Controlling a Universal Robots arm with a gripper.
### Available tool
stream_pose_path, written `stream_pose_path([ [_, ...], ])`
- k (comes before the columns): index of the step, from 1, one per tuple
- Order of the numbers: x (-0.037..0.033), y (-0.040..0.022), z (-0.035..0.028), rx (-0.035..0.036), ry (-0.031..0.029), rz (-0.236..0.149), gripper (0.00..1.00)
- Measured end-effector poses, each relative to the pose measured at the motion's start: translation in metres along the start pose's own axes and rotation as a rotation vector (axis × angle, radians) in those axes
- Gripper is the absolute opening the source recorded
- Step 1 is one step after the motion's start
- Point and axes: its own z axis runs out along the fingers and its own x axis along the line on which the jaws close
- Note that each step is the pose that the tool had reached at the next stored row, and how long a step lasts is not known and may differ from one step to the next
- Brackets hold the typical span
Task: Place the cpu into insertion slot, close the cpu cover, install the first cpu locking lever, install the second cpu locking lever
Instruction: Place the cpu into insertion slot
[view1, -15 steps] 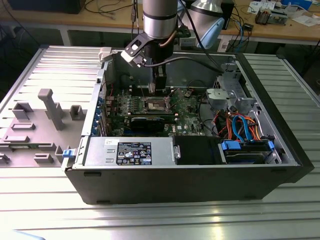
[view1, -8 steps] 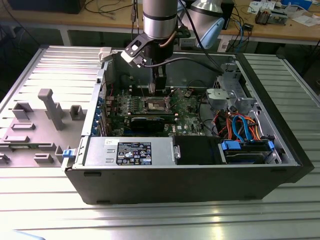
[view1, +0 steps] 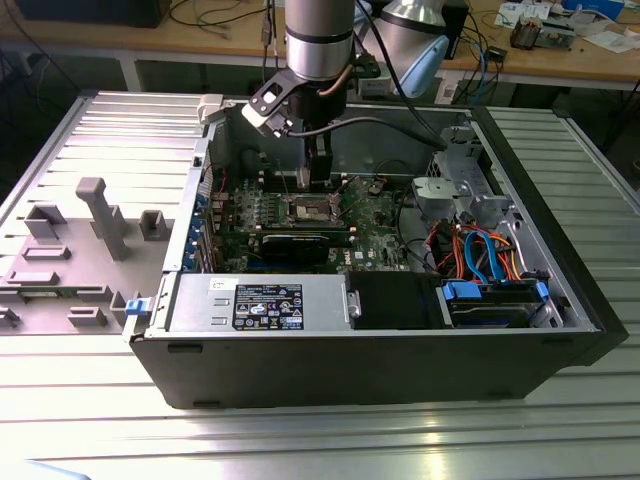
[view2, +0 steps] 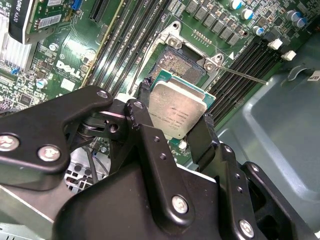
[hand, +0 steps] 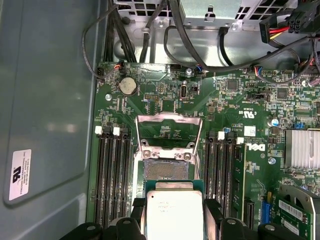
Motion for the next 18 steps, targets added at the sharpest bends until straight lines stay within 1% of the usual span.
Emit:
stream_pose_path([
  [2,0.0000,-0.0003,0.0019,0.0000,0.0000,0.000,0.55],
  [6,0.0000,-0.0003,0.0025,0.0000,-0.0001,0.000,0.55],
  [8,-0.0002,-0.0018,0.0125,0.0000,0.0000,0.000,0.55],
  [18,-0.0001,-0.0020,0.0134,0.0000,-0.0004,0.000,0.55],
])
